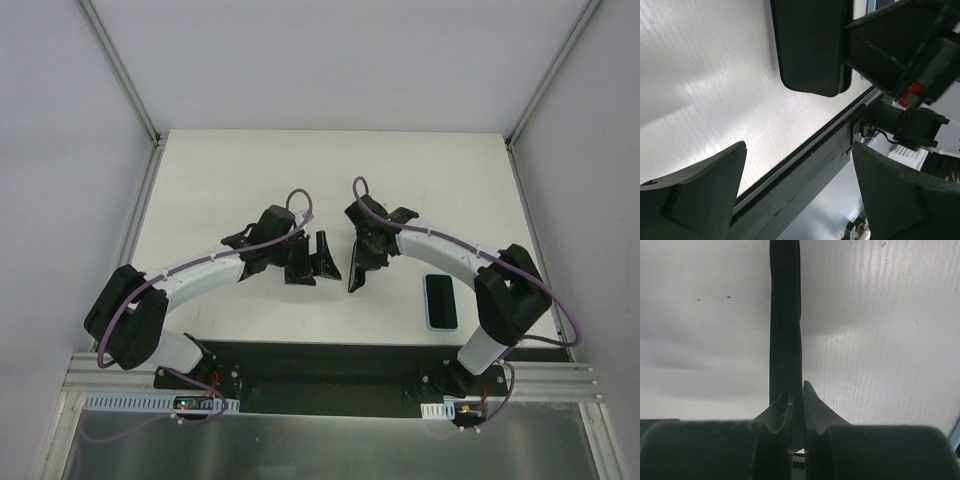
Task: Take the phone out of the phone case
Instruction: Remove the phone case from the phone.
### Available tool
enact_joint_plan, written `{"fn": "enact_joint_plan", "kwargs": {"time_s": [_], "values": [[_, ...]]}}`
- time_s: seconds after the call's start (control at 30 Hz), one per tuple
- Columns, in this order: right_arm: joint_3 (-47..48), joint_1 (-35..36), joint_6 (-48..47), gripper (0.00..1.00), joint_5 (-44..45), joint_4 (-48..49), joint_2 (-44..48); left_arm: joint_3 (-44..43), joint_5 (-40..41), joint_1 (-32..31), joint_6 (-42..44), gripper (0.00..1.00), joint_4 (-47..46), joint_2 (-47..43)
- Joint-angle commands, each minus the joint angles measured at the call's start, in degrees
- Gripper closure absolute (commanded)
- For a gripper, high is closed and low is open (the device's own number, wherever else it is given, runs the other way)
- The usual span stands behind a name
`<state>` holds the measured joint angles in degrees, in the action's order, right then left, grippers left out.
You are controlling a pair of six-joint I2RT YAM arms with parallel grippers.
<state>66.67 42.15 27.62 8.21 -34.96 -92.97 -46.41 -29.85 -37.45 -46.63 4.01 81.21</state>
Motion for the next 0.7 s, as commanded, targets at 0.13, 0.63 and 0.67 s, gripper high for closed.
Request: {"fn": "enact_joint_plan", "kwargs": {"time_s": [0.13,0.63,0.67], "values": [[8.29,0.21,5.43,0.99,-1.17,-8.53,-5.55,4.66,12.08,-6.05,9.10,0.19,-13.49,-0.18],[11.99,-0.23,10.26,0.99,-5.48,-14.70,-10.30,11.17,24.65,-9.83,12.44,0.24,-32.22,0.00],[11.99,-0.23,10.35,0.99,-5.57,-14.70,-10.39,11.00,24.75,-10.09,13.31,0.24,-32.48,0.18]]}}
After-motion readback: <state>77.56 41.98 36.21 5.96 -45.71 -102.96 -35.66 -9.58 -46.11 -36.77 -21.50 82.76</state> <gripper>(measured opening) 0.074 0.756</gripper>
